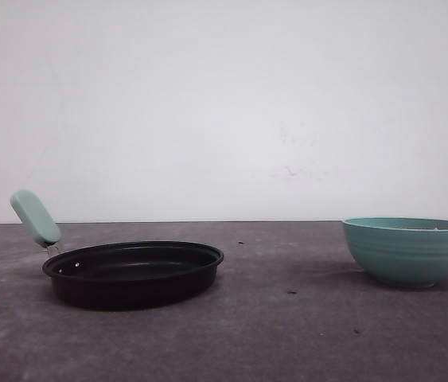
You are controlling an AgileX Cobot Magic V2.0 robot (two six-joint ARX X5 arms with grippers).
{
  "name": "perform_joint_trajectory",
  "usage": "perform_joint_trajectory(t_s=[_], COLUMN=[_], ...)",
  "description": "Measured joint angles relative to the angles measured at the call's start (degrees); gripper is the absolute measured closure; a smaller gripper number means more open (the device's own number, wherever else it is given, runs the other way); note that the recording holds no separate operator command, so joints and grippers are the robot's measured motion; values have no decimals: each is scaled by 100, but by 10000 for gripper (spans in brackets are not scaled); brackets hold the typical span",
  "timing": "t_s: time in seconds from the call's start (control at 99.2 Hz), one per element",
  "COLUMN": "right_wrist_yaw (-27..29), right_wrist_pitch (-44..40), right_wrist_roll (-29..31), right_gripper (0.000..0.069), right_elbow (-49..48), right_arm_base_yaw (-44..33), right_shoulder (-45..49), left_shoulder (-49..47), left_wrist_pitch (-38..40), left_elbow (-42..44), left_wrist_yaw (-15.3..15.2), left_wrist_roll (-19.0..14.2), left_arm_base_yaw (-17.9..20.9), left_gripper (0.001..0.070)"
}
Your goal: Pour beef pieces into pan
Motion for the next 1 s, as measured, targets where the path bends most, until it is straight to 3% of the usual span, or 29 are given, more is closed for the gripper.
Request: perform_joint_trajectory(t_s=[0.071, 0.151, 0.343, 0.575, 0.726, 0.998], right_wrist_yaw=[-2, 9, 256, 549, 575, 564], right_wrist_pitch=[-48, -118, -492, -1294, -1746, -1742], right_wrist_roll=[13, 17, 17, 136, 192, 232], right_gripper=[10, 9, 8, 8, 8, 8], right_elbow=[0, 0, 0, 0, 0, 0], right_arm_base_yaw=[0, 0, 0, 0, 0, 0], right_shoulder=[2, 2, 9, 234, 466, 444], left_shoulder=[-24, -57, -42, -35, -31, 568], left_wrist_pitch=[-20, -164, -726, -669, -125, 1139], left_elbow=[0, 0, -9, -745, -1808, -3574], left_wrist_yaw=[0, -2, -2, 0, 61, 457], left_wrist_roll=[35, 50, 50, -74, -629, -1882], left_arm_base_yaw=[0, 0, -2, -13, -13, -15], left_gripper=[125, 81, 68, 68, 68, 68])
